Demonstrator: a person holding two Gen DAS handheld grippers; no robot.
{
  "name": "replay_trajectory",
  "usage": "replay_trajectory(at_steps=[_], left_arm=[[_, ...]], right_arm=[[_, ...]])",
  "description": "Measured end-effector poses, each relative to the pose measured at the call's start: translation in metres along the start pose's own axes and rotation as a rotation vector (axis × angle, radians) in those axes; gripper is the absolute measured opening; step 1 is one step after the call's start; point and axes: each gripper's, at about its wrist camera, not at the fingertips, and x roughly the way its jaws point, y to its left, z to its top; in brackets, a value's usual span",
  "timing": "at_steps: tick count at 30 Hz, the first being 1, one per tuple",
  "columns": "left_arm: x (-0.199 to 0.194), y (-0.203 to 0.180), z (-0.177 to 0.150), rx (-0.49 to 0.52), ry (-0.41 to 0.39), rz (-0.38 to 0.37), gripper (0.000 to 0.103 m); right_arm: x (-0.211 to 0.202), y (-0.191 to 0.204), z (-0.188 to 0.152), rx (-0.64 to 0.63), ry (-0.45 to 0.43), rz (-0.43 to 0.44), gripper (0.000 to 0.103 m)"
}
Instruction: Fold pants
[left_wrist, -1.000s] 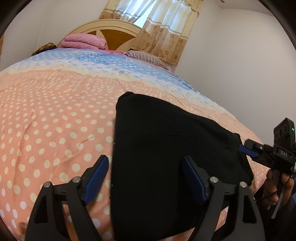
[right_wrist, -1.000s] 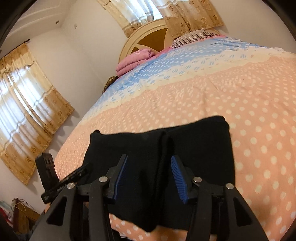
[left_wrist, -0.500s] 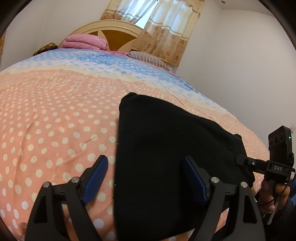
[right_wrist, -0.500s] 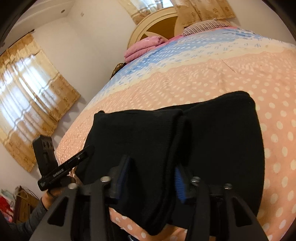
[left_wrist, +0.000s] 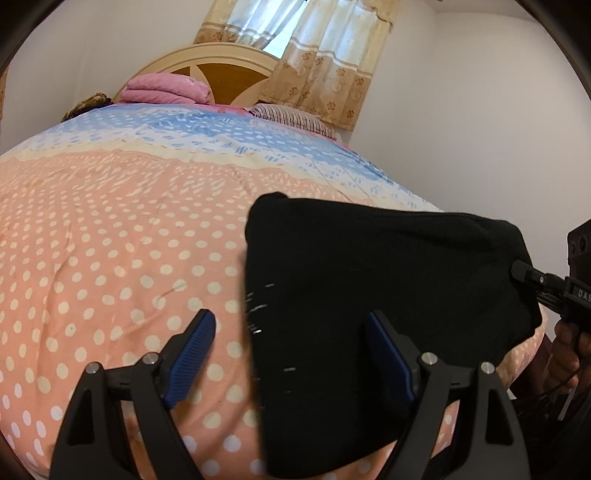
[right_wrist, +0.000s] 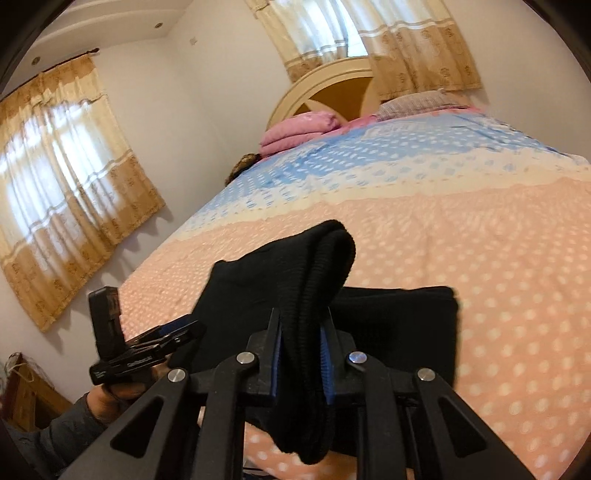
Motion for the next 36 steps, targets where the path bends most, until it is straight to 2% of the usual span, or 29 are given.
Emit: replay_trajectory(at_steps=[3,10,15,16,17,19,22,24,26,28,29,32,36], left_arm=[[0.003,-0.004,0.001,0.016,0.005,-0.002,0.086],[0.012,-0.013,0.0,0.05,0.028,0.015,0.088],[0.003,-0.018,0.012,0.108,-0.013,0.067,0.09],[0.003,-0.017,0.017,0.114,-0.021,0.08,0.091],[0.001,-0.017,0.022,0.122,-0.034,0.092,0.094],[0.001,-0.019,0.031,0.147,-0.055,0.117,0.094],[0.005,-0.022,0.041,0.172,-0.075,0.15,0.098],[0.012,-0.022,0.05,0.177,-0.085,0.167,0.099],[0.025,-0.021,0.058,0.193,-0.067,0.205,0.099],[0.043,-0.018,0.062,0.213,-0.014,0.258,0.1],[0.051,-0.016,0.062,0.218,0.013,0.26,0.1],[0.066,-0.011,0.055,0.227,0.05,0.274,0.103],[0.068,-0.005,0.051,0.191,0.061,0.25,0.103]], right_arm=[[-0.006,-0.019,-0.002,0.033,0.005,-0.039,0.017],[0.012,-0.058,-0.018,0.122,0.098,-0.096,0.017],[0.012,-0.063,-0.018,0.129,0.113,-0.108,0.018],[0.01,-0.063,-0.019,0.125,0.113,-0.114,0.02],[0.008,-0.063,-0.02,0.126,0.113,-0.118,0.027],[0.002,-0.065,-0.017,0.128,0.098,-0.164,0.035],[-0.018,-0.052,-0.008,0.076,0.005,-0.244,0.037],[-0.029,-0.036,-0.005,0.027,-0.048,-0.214,0.039],[-0.03,-0.018,-0.007,-0.029,-0.057,-0.14,0.048],[-0.017,-0.005,-0.014,-0.093,0.006,-0.077,0.052],[-0.01,-0.001,-0.018,-0.117,0.038,-0.073,0.052],[0.018,-0.006,-0.033,-0.131,0.169,-0.142,0.052],[0.02,-0.016,-0.037,-0.118,0.189,-0.117,0.052]])
